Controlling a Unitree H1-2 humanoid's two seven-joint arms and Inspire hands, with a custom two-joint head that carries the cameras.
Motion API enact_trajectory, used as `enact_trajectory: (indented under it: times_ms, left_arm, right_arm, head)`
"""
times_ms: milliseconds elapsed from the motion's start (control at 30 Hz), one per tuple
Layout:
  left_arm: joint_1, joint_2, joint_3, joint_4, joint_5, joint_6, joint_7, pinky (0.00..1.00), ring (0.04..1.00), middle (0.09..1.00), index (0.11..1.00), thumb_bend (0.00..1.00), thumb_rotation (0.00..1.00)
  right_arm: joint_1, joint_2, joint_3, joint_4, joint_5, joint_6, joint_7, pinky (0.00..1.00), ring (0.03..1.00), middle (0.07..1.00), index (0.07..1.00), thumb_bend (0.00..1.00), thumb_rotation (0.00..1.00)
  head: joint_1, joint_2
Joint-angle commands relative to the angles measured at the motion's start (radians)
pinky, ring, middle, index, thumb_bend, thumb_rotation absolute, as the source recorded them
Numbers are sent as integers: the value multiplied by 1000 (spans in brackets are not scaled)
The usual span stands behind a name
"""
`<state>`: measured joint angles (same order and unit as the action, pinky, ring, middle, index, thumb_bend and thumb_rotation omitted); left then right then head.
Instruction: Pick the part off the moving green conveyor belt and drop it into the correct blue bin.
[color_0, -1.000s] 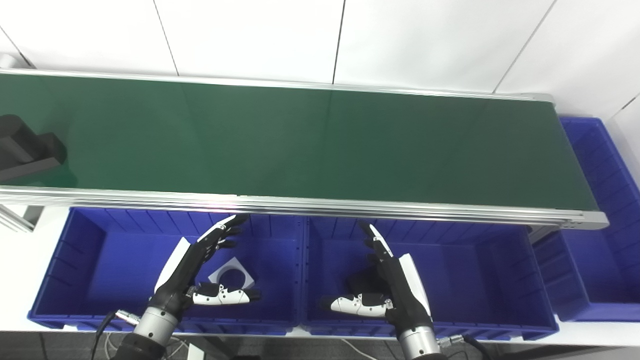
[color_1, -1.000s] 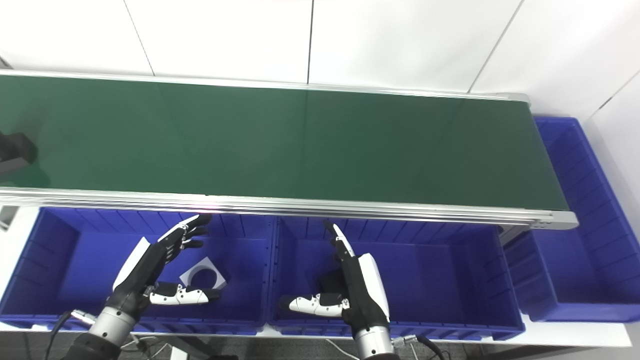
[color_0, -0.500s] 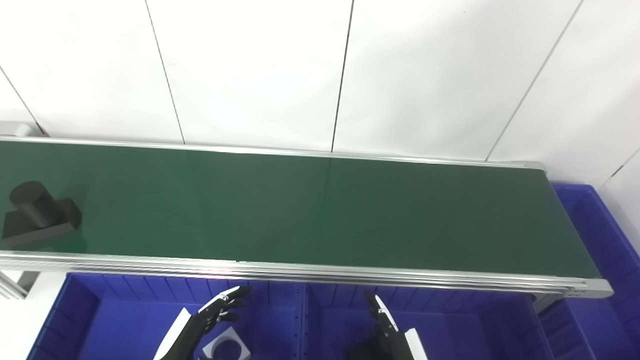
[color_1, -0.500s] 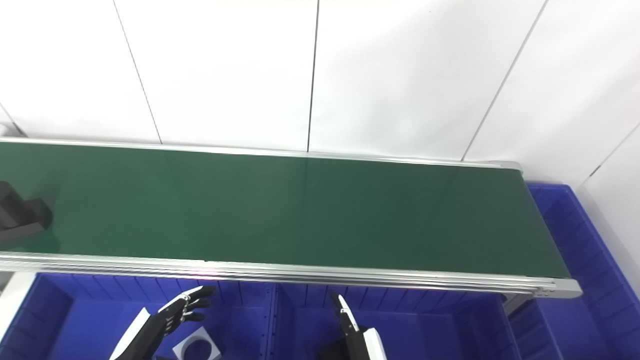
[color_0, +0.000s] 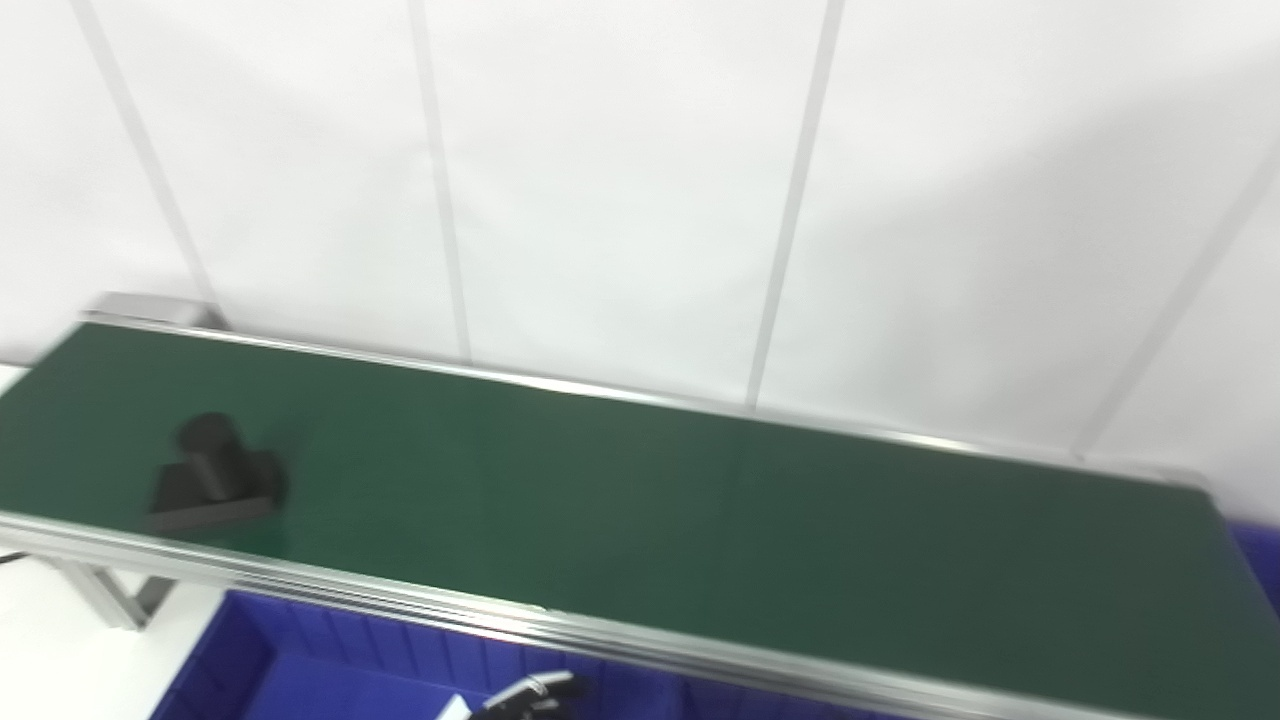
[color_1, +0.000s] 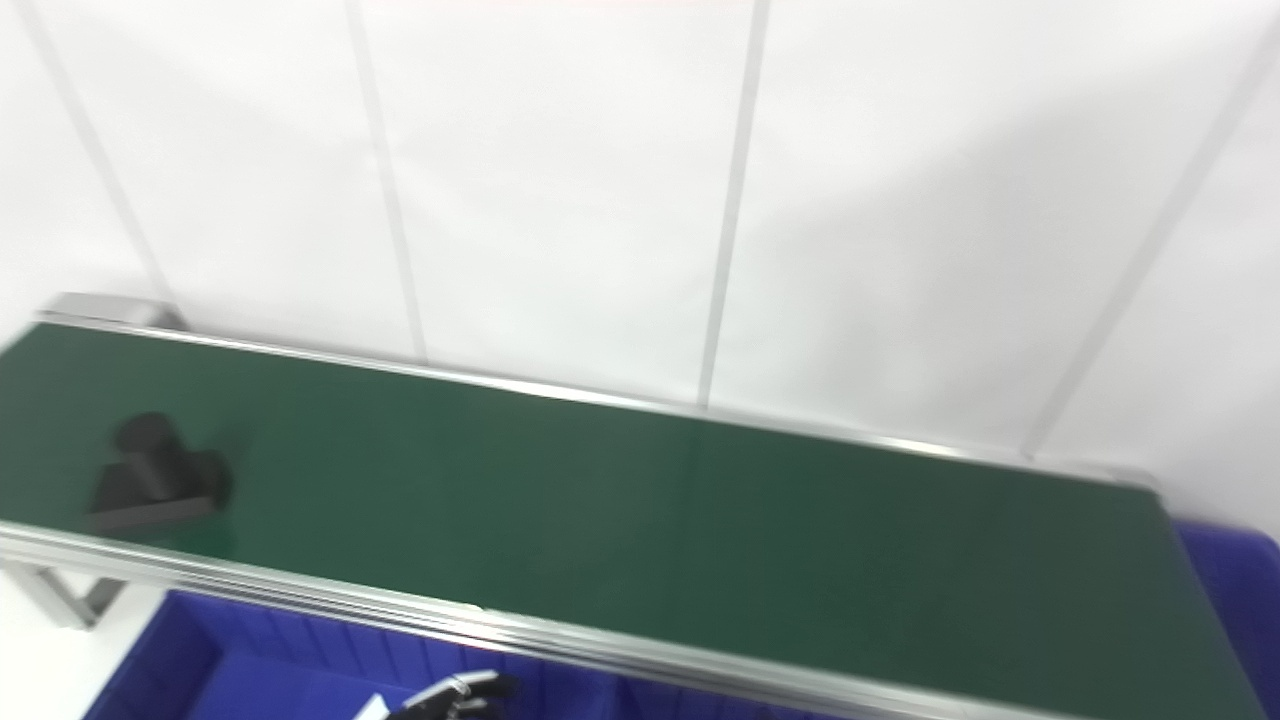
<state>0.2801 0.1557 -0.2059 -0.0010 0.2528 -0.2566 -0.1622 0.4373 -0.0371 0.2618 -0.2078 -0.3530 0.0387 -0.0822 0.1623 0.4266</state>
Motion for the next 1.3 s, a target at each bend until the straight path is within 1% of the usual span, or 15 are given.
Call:
enact_trajectory:
  times_ms: [0,200,233,300,400,467,500,600,667,700,800,967,1133,1233,1267]
  left_arm:
    - [-18,-10,-5,3,-2,-52,23,653,720,827,804,948,90]
    - [-21,-22,-9,22,18,-64,39,578,717,827,795,968,90]
    - [-21,-25,-9,21,17,-58,38,598,731,823,793,973,96]
    - [-21,-27,-9,18,12,-45,32,507,645,830,797,972,94]
    - [-23,-28,-9,24,9,-45,30,497,636,834,797,975,100]
    - [-24,-29,-10,28,13,-46,32,490,649,835,796,976,104]
    - [-26,-29,-12,30,20,-49,35,530,685,829,793,981,118]
    - [-28,-31,-15,27,40,-44,41,561,720,819,788,986,127]
    - [-27,-38,-15,22,35,-29,39,511,667,818,789,991,130]
    - [-25,-41,-15,21,30,-23,37,487,650,827,791,992,113]
    - [-22,-47,-18,11,44,-11,41,487,669,832,793,993,108]
    - [-24,-51,-23,9,59,-13,49,507,666,830,793,997,115]
    - [-26,-54,-25,11,71,-21,60,565,716,818,787,1000,112]
    - [-27,-57,-27,10,68,-19,61,502,688,826,792,997,110]
    - [-28,-57,-28,10,71,-19,61,520,696,826,793,995,116]
  right_arm:
    - [-6,-2,-7,1,26,-78,-2,1000,999,998,1000,693,0]
    - [-19,-6,-28,78,34,-170,-30,1000,1000,1000,1000,682,0]
    - [-16,-1,-33,76,30,-167,-35,994,965,1000,1000,685,0]
    - [-12,8,-38,69,22,-157,-41,927,886,1000,1000,682,0]
    - [-12,11,-41,74,18,-171,-46,951,800,1000,1000,665,0]
    - [-13,8,-41,76,19,-180,-49,962,801,1000,1000,658,0]
    - [-13,7,-42,78,23,-188,-49,977,850,1000,1000,650,0]
    - [-11,6,-48,83,39,-209,-49,997,808,1000,1000,635,0]
    - [-12,4,-53,82,39,-209,-45,978,821,1000,1000,626,0]
    - [-13,1,-55,82,38,-210,-43,991,912,1000,1000,619,0]
    - [-15,-9,-61,74,38,-200,-33,1000,987,1000,1000,607,0]
    - [-15,-11,-67,76,61,-226,-32,1000,917,1000,1000,599,0]
    - [-18,-16,-71,84,45,-244,-42,1000,994,1000,1000,592,0]
    - [-20,-19,-74,85,56,-264,-38,1000,1000,1000,1000,588,0]
    - [-21,-20,-75,88,56,-273,-39,1000,1000,1000,1000,585,0]
  head:
    - [4,0]
    - [38,-18]
    - [40,-18]
    - [43,-18]
    - [53,-23]
    - [63,-27]
    - [75,-31]
    - [98,-36]
    - [104,-35]
    - [104,-35]
    - [112,-31]
    - [114,-25]
    - [107,-14]
    - [113,-11]
    - [113,-11]
